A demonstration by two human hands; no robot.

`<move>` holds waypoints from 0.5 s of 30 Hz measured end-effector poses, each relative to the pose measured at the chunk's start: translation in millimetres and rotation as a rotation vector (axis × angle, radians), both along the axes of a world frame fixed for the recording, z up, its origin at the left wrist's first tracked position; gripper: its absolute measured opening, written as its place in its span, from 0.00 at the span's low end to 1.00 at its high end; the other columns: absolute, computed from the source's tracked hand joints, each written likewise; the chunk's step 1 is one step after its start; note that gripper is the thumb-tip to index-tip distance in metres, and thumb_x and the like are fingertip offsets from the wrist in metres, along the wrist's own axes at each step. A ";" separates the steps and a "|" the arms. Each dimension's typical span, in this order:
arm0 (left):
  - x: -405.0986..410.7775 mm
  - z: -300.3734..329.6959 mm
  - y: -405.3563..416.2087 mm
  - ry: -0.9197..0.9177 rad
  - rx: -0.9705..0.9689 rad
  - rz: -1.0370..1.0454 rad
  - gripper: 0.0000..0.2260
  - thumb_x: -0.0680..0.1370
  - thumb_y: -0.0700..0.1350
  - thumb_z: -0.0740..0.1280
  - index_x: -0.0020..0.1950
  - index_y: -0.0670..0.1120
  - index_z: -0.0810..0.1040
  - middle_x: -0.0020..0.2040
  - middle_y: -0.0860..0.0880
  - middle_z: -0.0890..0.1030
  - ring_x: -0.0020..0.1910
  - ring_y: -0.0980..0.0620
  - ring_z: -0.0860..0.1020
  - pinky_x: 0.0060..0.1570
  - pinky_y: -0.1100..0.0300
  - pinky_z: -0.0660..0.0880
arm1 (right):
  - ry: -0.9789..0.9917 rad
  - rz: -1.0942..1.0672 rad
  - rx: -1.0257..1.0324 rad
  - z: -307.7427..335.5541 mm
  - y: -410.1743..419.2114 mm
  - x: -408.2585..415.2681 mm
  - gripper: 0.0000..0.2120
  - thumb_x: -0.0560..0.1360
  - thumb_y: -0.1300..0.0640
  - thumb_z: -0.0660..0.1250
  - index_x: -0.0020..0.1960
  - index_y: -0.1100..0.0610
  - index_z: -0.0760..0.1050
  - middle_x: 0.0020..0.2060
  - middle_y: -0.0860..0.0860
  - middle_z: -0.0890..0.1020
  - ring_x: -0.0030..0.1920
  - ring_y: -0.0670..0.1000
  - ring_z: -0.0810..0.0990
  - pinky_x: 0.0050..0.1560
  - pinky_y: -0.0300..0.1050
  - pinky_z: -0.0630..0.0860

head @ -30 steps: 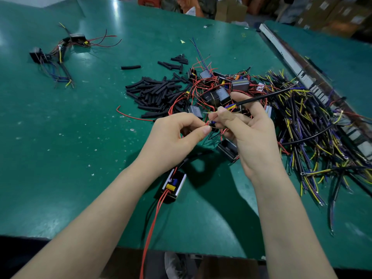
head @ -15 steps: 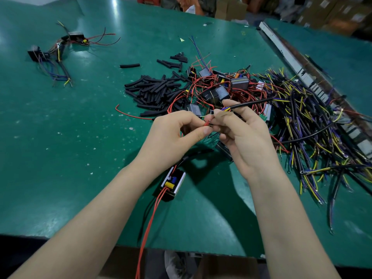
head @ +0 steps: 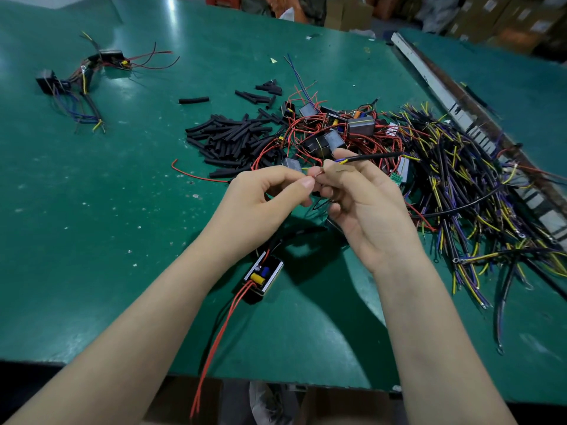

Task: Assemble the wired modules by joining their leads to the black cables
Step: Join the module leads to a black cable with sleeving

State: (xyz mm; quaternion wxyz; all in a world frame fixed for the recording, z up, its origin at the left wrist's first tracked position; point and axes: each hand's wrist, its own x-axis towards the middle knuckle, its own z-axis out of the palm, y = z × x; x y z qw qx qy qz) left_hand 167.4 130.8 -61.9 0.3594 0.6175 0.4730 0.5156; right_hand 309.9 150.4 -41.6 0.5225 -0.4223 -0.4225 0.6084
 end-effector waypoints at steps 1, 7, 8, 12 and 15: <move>0.1 0.7 -0.3 -0.002 0.000 -0.003 0.06 0.78 0.46 0.67 0.41 0.51 0.81 0.36 0.53 0.83 0.38 0.47 0.76 0.47 0.53 0.74 | -0.003 -0.002 0.014 -0.1 0.5 0.4 0.09 0.74 0.62 0.68 0.50 0.51 0.75 0.38 0.49 0.85 0.32 0.42 0.76 0.29 0.33 0.65; -0.8 1.6 0.9 -0.035 0.006 -0.013 0.10 0.78 0.48 0.66 0.38 0.48 0.81 0.40 0.40 0.82 0.37 0.40 0.75 0.41 0.47 0.73 | -0.088 -0.016 0.112 -1.8 1.3 -0.5 0.09 0.74 0.61 0.69 0.50 0.49 0.75 0.38 0.49 0.85 0.37 0.46 0.77 0.35 0.38 0.66; -1.3 1.6 0.8 -0.048 0.004 -0.019 0.11 0.78 0.48 0.66 0.37 0.47 0.81 0.40 0.36 0.81 0.34 0.40 0.73 0.35 0.51 0.71 | -0.089 -0.014 0.125 -1.8 0.9 -1.1 0.10 0.73 0.61 0.70 0.51 0.49 0.75 0.38 0.49 0.85 0.38 0.46 0.77 0.36 0.39 0.66; -2.2 4.2 1.5 -0.195 -0.070 -0.030 0.09 0.75 0.47 0.67 0.36 0.49 0.83 0.34 0.44 0.80 0.32 0.51 0.70 0.34 0.64 0.68 | -0.061 -0.007 0.173 -1.8 -1.8 -3.5 0.12 0.70 0.60 0.71 0.51 0.49 0.75 0.34 0.49 0.82 0.37 0.46 0.78 0.36 0.37 0.67; -2.5 4.6 3.2 -0.260 -0.094 -0.058 0.11 0.77 0.43 0.67 0.35 0.49 0.82 0.33 0.49 0.80 0.33 0.58 0.75 0.39 0.69 0.70 | -0.038 0.001 0.192 -1.8 -3.7 -4.4 0.12 0.71 0.61 0.71 0.50 0.49 0.74 0.33 0.48 0.81 0.36 0.44 0.79 0.35 0.34 0.69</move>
